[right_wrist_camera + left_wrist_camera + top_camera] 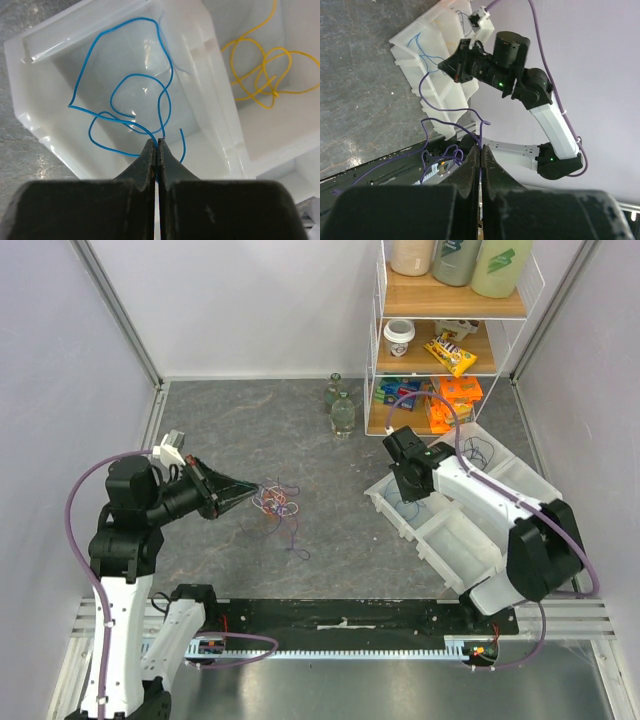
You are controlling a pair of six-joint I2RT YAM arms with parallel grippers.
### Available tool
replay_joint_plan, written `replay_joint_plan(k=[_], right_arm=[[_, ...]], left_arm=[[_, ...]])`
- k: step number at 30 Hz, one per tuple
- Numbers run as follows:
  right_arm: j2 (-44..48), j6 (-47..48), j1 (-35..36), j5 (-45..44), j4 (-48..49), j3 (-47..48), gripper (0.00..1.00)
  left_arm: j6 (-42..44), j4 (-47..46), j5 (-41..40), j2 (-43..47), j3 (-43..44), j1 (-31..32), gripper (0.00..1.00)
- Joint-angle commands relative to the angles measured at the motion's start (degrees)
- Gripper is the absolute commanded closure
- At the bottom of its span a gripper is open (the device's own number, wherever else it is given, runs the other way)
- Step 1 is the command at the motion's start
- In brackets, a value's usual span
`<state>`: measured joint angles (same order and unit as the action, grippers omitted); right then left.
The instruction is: Untangle the cables
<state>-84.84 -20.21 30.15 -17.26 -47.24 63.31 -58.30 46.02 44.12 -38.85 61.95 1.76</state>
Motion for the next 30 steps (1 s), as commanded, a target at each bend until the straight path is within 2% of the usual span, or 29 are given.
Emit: replay_joint_plan(k=[1,2,4,8,11,13,16,20,22,24,27,30], right_arm=[[-3.40,2.89,-0.09,1.78,2.42,0.49,1.00],[-3.23,3.15,-0.09,1.87,1.64,1.72,1.00],[-1.13,3.77,-0.09,2.31,0.58,3.39,0.91],[4.76,4.30,-0.09,4.68,-2.14,5.77,0.57],[7.92,5.17,-0.09,6.97,-5.92,7.87,0.39],[10.03,6.49,-0.09,8.98,-7.16,9.72,0.35],[14.68,8.95,0.00,17.40,-5.94,13.14,0.26],[20.57,8.44,0.08,44.17,1.78,16.41,0.14],[23.56,3.89,0.08,54.91,9.76,14.66,0.06],[25.94,-0.95,0.17,62.05,19.16,11.15,0.04],[27.09,-3.17,0.61,64.98,23.15,9.29,0.04],[26.57,-1.86,1.66,63.32,23.17,8.24,0.05]], left_arm=[[-3.75,-4.71,3.61,-1.84,0.09,0.79,0.98],[-3.31,-4.71,3.61,-2.45,0.71,1.14,0.98],[-2.87,-4.71,3.61,-3.86,1.24,2.19,0.98],[-4.27,-8.12,1.15,-6.32,0.37,7.45,0.98],[-7.16,-13.22,-1.57,-8.95,-0.87,14.38,0.98],[-8.75,-17.43,-3.59,-10.89,-1.57,18.52,0.98],[-10.77,-23.94,-3.08,-14.75,-1.93,22.66,0.98],[-8.77,-26.24,-0.88,-21.25,0.97,25.39,0.98],[-7.97,-26.24,-0.26,-23.19,2.11,26.54,0.98],[-7.70,-26.51,-0.09,-24.60,2.73,27.24,0.98],[-7.62,-26.60,0.97,-26.45,4.48,27.68,0.98],[-6.12,-25.72,0.71,-27.50,6.33,28.47,0.98]])
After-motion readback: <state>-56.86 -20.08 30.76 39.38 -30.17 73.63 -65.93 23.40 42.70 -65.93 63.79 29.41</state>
